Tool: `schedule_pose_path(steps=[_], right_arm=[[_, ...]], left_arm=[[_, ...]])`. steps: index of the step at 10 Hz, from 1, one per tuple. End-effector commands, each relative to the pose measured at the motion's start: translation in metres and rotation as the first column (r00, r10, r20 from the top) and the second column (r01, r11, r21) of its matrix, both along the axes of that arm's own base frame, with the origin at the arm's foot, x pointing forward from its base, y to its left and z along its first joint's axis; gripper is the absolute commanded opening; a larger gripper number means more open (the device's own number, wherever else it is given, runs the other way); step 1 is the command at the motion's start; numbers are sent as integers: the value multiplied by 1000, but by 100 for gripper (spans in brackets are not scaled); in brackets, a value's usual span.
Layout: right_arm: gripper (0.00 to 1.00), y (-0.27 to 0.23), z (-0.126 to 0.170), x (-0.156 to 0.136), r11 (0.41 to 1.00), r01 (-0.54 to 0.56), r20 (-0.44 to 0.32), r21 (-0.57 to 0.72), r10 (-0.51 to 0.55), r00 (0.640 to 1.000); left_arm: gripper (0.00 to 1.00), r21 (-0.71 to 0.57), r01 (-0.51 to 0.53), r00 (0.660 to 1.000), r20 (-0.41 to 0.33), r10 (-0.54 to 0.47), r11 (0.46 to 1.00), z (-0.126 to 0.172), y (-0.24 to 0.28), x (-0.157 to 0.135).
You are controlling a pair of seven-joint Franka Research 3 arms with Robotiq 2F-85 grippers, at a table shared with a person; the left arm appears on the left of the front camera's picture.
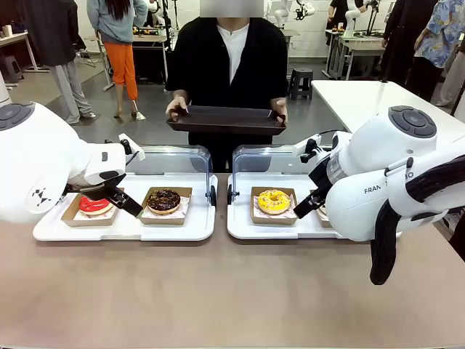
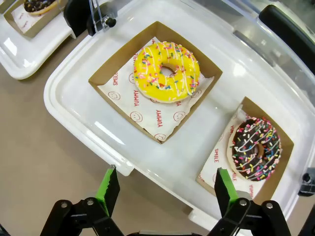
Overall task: Provide the desired donut to the person.
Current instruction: Pick up and lift the Paper togo box containing the Donut pointed at by the person.
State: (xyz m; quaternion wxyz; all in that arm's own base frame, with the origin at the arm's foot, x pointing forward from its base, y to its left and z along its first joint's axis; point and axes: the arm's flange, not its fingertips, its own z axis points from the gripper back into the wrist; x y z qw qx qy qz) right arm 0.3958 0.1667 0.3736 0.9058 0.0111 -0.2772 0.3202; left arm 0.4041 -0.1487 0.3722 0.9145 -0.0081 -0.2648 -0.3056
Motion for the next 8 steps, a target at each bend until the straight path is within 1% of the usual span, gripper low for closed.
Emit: schedule_pose_path(steps=[1, 8], right_arm=[[100, 0, 0, 0, 1000, 0, 0, 0, 0, 1000], [100, 0, 0, 0, 1000, 0, 0, 0, 0, 1000]], left_arm=[[100, 0, 0, 1000, 0, 0, 1000, 0, 0, 0], [100, 0, 0, 1000, 0, 0, 1000, 0, 0, 0]])
